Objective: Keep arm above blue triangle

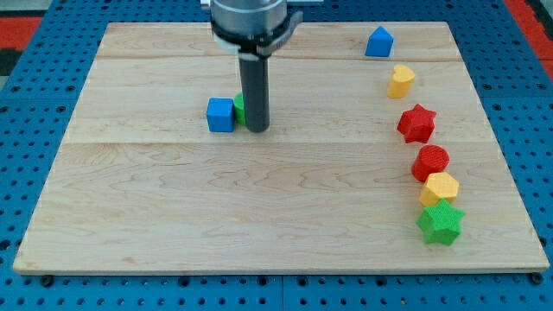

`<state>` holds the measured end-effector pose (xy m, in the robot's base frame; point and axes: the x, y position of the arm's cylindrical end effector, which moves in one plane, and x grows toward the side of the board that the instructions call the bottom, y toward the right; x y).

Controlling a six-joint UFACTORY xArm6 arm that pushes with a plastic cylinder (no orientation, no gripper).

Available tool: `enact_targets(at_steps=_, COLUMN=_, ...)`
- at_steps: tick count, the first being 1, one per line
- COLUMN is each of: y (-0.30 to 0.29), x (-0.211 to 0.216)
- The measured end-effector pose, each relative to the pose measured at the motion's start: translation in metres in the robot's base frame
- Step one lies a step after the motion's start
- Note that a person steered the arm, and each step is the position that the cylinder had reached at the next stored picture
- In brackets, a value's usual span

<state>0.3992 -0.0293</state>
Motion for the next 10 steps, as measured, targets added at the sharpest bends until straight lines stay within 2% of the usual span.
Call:
enact_targets(at_steps=2, y=0.062, x=-0.056)
enact_targets(at_steps=3, y=0.071, x=-0.094)
enact_targets(at_steps=4, y=0.098, x=-0.159)
enact_targets(at_steps=5, y=0.146, x=-0.206)
enact_targets(at_steps=6, y=0.194, x=-0.206)
enact_targets(at_steps=7, y=0.209, x=-0.187)
enact_targets(at_steps=9, y=0.204, x=-0.164)
enact_targets(at_steps=10, y=0.204, x=-0.191)
